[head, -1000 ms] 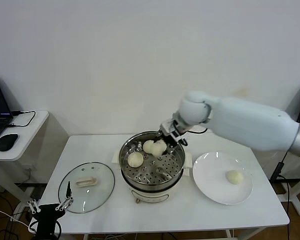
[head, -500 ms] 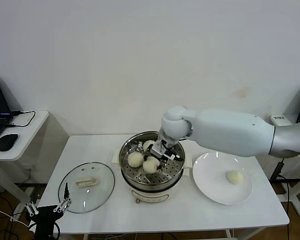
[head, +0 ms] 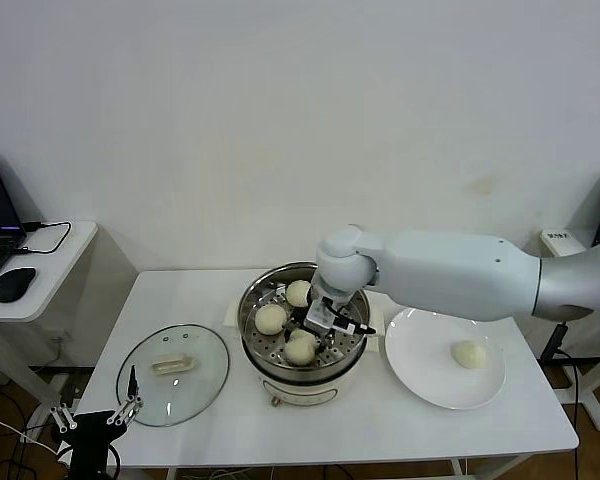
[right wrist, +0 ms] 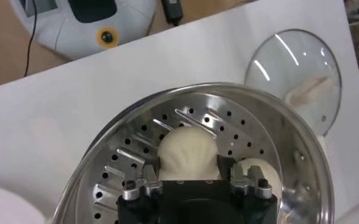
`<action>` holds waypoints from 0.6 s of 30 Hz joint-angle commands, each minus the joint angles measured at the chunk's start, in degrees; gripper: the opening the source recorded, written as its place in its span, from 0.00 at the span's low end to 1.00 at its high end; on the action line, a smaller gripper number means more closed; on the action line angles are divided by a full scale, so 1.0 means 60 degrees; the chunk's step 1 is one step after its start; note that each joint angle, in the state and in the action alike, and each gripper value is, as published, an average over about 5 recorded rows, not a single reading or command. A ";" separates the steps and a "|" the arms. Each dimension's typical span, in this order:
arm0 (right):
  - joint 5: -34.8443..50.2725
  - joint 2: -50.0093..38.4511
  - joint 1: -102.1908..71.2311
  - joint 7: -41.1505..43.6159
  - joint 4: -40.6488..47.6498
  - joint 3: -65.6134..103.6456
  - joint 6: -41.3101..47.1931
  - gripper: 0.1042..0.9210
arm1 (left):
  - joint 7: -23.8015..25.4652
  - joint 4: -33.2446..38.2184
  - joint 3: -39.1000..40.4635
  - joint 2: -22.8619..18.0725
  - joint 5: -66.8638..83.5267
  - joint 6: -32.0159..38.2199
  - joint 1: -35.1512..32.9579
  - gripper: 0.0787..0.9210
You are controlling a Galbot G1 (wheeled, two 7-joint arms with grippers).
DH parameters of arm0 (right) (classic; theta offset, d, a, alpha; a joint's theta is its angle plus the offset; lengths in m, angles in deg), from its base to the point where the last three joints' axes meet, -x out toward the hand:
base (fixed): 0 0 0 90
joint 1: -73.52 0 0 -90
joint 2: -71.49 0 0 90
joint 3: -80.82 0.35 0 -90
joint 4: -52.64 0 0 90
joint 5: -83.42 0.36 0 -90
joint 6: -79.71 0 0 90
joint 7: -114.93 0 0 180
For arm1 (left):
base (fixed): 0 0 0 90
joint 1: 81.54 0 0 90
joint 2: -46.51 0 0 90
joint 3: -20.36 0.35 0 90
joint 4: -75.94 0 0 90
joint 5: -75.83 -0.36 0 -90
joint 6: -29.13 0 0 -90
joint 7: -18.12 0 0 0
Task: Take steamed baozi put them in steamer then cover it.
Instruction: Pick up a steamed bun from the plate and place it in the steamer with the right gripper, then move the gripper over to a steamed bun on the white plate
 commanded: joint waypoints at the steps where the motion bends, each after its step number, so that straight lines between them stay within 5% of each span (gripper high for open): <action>1: -0.0170 -0.0037 0.0094 -0.0019 -0.0041 0.0044 -0.0350 0.78 | 0.0001 0.0004 0.0007 0.0005 -0.0001 -0.0002 0.0006 0.88; 6: -0.0027 -0.0540 0.0439 0.0061 0.0107 0.0610 -0.0226 0.87 | 0.0010 0.0023 0.0010 0.0071 0.0007 -0.0021 0.0075 0.88; 18: 0.1669 -0.3335 0.0891 0.0973 -0.0180 0.1768 0.2658 0.88 | 0.0034 -0.0030 0.0037 0.0343 0.0057 -0.0052 0.0270 0.88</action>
